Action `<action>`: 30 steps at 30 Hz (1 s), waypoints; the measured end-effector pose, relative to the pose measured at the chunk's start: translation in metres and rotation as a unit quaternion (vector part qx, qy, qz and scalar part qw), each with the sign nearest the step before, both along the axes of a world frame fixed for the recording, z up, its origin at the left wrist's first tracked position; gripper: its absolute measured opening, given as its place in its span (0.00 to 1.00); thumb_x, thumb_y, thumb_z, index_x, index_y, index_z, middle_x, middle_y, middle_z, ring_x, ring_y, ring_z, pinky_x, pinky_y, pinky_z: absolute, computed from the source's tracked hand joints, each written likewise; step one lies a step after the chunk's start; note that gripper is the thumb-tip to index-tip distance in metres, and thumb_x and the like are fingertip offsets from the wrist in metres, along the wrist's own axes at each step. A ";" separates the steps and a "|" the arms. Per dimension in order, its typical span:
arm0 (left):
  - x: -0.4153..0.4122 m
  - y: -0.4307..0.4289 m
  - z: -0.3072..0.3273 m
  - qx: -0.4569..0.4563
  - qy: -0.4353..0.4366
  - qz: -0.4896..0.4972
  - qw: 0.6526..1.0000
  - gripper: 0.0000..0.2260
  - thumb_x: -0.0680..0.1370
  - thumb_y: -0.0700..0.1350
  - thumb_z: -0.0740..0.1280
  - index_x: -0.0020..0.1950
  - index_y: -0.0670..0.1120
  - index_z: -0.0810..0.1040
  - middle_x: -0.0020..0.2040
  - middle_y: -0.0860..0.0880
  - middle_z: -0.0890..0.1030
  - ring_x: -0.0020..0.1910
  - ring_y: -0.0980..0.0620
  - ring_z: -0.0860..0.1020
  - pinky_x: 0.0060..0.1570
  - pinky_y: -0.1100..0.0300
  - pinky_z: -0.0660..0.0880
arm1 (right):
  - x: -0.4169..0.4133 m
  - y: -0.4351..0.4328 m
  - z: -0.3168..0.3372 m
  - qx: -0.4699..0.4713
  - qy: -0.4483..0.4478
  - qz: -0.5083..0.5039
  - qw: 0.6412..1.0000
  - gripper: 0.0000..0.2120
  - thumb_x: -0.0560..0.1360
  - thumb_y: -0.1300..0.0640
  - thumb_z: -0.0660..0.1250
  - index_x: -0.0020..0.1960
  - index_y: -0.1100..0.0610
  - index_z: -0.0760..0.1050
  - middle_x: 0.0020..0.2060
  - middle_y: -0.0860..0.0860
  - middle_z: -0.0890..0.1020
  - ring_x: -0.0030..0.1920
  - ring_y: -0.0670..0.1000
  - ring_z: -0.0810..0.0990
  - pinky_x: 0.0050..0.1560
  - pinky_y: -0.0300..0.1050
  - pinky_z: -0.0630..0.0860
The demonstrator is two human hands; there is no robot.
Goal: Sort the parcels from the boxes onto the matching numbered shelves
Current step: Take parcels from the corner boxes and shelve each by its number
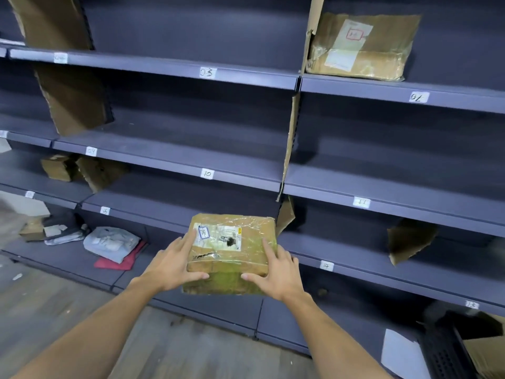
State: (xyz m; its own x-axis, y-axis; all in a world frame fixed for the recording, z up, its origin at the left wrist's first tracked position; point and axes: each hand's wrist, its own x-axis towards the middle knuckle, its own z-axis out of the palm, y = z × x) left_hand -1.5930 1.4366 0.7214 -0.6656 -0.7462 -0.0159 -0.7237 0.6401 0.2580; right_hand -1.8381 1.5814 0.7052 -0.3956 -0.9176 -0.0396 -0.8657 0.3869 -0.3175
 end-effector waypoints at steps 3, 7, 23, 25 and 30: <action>-0.019 -0.043 -0.018 0.012 -0.012 0.008 1.000 0.55 0.69 0.71 0.68 0.81 0.53 0.36 0.80 0.49 0.58 0.76 0.48 0.61 0.68 0.47 0.69 | -0.018 -0.040 -0.022 0.007 -0.020 -0.006 1.000 0.54 0.67 0.20 0.58 0.82 0.45 0.42 0.78 0.57 0.59 0.77 0.58 0.57 0.77 0.57 0.53; -0.057 -0.086 -0.032 0.026 -0.024 0.015 0.999 0.55 0.70 0.70 0.69 0.81 0.53 0.36 0.81 0.49 0.56 0.76 0.48 0.63 0.68 0.48 0.70 | -0.050 -0.084 -0.040 0.019 -0.031 -0.012 0.999 0.52 0.69 0.22 0.59 0.82 0.45 0.40 0.78 0.58 0.58 0.77 0.58 0.57 0.77 0.58 0.53; -0.143 -0.172 -0.087 0.060 -0.016 -0.033 0.998 0.53 0.71 0.71 0.67 0.81 0.54 0.37 0.82 0.53 0.47 0.79 0.48 0.58 0.73 0.46 0.64 | -0.114 -0.145 -0.077 0.060 -0.014 -0.077 0.995 0.52 0.70 0.23 0.59 0.81 0.45 0.37 0.78 0.58 0.57 0.75 0.58 0.58 0.74 0.54 0.57; -0.142 -0.179 -0.094 0.070 -0.014 -0.032 0.997 0.52 0.71 0.70 0.68 0.81 0.53 0.38 0.82 0.53 0.47 0.79 0.49 0.57 0.73 0.47 0.63 | -0.112 -0.151 -0.082 0.071 -0.013 -0.081 0.994 0.53 0.70 0.22 0.59 0.81 0.44 0.36 0.79 0.58 0.56 0.76 0.59 0.57 0.74 0.55 0.58; -0.133 -0.199 -0.113 0.095 -0.022 -0.024 0.995 0.52 0.71 0.71 0.67 0.81 0.55 0.37 0.82 0.53 0.48 0.79 0.48 0.56 0.73 0.47 0.63 | -0.098 -0.173 -0.092 0.107 0.001 -0.094 0.990 0.53 0.69 0.22 0.57 0.80 0.44 0.33 0.79 0.59 0.53 0.75 0.60 0.58 0.74 0.57 0.59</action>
